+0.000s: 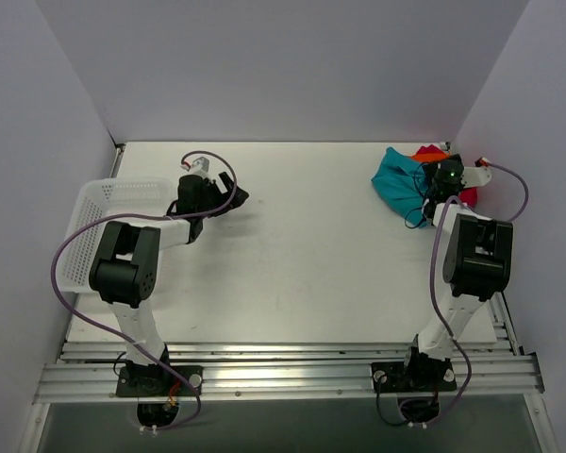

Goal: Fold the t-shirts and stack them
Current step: Put the neatly folded tshirt into the corner of the board with the right arm

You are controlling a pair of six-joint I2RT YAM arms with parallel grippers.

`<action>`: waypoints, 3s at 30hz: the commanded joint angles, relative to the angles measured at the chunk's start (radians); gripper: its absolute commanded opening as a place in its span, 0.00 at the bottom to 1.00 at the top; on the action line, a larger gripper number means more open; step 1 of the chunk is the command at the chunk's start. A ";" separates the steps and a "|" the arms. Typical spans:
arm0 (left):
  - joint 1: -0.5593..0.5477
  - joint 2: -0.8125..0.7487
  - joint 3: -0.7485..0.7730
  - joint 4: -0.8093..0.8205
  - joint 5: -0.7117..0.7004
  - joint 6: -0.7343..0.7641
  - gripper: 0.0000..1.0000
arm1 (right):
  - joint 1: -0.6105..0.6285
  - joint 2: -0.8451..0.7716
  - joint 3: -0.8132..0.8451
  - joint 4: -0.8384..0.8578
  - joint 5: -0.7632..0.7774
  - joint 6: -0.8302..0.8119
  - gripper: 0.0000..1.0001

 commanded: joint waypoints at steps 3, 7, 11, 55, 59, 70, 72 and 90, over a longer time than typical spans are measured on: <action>-0.008 -0.045 0.014 0.028 0.004 0.010 0.95 | -0.025 0.026 0.097 0.038 -0.005 -0.037 0.85; -0.012 -0.042 0.017 0.026 -0.001 0.013 0.95 | -0.028 0.147 0.268 0.057 -0.096 -0.053 0.90; -0.012 -0.038 0.019 0.025 -0.009 0.021 0.95 | -0.023 0.264 0.396 0.063 -0.192 0.005 0.89; 0.017 0.048 0.051 0.029 -0.001 0.041 0.95 | 0.165 0.664 0.778 0.469 0.139 -0.235 0.87; 0.014 0.039 0.045 0.034 0.002 0.039 0.95 | 0.167 0.527 0.582 0.615 0.226 -0.289 0.88; -0.006 -0.013 0.019 0.044 -0.001 0.039 0.95 | 0.234 0.181 0.224 0.944 0.401 -0.569 0.92; -0.008 -0.018 0.019 0.043 -0.001 0.039 0.95 | 0.253 0.144 0.180 0.988 0.421 -0.615 0.93; -0.021 -0.031 0.026 0.064 0.039 0.018 0.95 | 0.509 -0.503 -0.072 -0.386 0.595 -0.282 0.93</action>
